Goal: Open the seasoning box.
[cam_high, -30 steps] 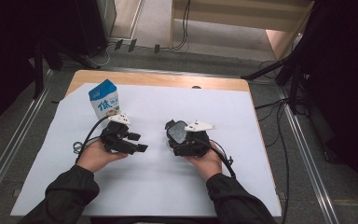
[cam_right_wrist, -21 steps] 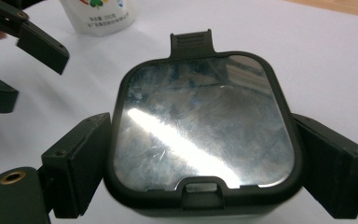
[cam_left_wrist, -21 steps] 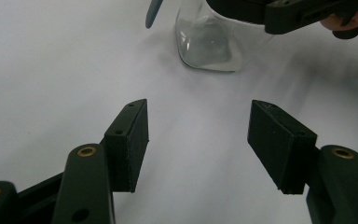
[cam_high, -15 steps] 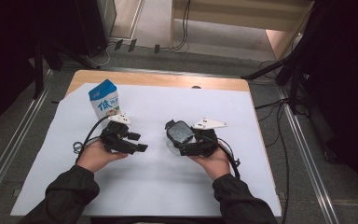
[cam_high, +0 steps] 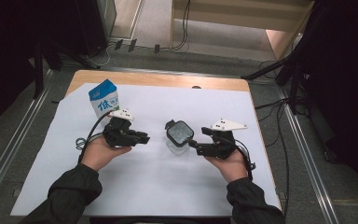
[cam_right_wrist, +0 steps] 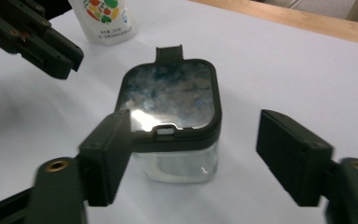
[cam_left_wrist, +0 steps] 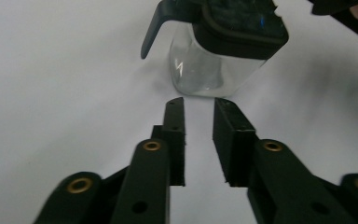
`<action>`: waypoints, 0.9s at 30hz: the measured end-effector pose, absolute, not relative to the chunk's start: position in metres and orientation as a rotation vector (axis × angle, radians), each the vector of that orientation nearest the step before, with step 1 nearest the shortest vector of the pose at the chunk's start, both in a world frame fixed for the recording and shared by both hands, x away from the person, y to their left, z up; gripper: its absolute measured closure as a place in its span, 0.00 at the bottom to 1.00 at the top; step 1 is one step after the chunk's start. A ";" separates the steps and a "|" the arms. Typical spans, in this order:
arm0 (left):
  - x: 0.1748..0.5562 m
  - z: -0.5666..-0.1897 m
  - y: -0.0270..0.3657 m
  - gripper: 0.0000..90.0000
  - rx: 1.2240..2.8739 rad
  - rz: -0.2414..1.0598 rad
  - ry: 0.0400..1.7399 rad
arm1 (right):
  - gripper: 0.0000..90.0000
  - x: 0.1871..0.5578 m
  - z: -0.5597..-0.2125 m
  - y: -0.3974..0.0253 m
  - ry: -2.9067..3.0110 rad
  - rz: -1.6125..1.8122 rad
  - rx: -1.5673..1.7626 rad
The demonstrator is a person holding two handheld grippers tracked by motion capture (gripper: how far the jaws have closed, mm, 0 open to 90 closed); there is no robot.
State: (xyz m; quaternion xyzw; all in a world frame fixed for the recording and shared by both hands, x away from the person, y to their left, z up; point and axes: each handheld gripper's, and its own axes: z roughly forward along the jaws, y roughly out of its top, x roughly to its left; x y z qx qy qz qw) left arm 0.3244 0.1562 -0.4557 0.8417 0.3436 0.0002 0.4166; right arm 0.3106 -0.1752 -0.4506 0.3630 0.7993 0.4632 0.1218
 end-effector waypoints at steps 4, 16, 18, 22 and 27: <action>0.326 -0.453 0.147 0.98 2.162 0.004 0.851 | 0.50 0.317 -0.453 -0.180 2.369 1.354 1.068; 0.331 -0.464 0.129 1.00 2.131 -0.039 0.886 | 0.88 0.342 -0.460 -0.187 2.349 1.323 1.068; 0.330 -0.464 0.128 1.00 2.141 -0.028 0.886 | 0.93 0.345 -0.463 -0.186 2.349 1.303 1.069; 0.329 -0.468 0.122 1.00 2.146 -0.004 0.877 | 1.00 0.351 -0.469 -0.186 2.365 1.319 1.110; 0.331 -0.472 0.120 1.00 2.118 -0.016 0.888 | 1.00 0.354 -0.472 -0.184 2.371 1.344 1.107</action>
